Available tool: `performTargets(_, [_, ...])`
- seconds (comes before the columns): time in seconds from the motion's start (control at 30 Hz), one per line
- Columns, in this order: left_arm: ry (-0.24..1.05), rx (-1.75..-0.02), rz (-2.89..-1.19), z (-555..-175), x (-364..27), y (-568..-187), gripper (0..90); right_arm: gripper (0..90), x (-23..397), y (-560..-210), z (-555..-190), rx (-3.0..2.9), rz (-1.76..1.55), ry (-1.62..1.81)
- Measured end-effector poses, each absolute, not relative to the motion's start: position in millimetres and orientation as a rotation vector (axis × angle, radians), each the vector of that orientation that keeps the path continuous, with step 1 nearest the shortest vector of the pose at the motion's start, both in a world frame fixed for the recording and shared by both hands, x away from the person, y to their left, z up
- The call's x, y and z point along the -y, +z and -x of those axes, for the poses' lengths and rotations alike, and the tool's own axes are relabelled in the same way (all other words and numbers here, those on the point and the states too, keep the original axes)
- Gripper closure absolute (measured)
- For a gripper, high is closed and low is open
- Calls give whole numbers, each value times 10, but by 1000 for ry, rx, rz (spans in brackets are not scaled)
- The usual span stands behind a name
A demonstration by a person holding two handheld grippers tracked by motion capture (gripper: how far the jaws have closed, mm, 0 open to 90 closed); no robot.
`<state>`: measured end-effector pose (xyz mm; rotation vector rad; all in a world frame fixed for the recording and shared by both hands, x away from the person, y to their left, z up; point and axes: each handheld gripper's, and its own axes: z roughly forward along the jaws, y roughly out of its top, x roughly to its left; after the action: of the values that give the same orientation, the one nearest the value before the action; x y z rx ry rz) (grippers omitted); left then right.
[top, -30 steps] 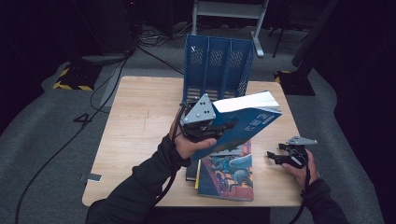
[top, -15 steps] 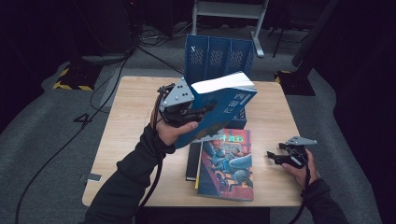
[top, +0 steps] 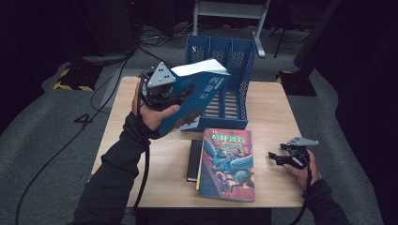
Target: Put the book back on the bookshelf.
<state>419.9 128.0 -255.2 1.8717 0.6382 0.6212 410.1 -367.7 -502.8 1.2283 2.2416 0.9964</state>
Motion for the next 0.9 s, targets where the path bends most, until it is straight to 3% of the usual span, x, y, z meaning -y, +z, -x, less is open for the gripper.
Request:
performTargets(0.6, [678, -843, -1875, -4863, -1203, -2399, 611, 264, 3706, -5025, -4103, -2227, -1244, 983])
performTargets(0.9, [711, -965, -1796, -5076, -1137, -2416, 611, 265, 3723, -5021, -4103, -2202, -1253, 961])
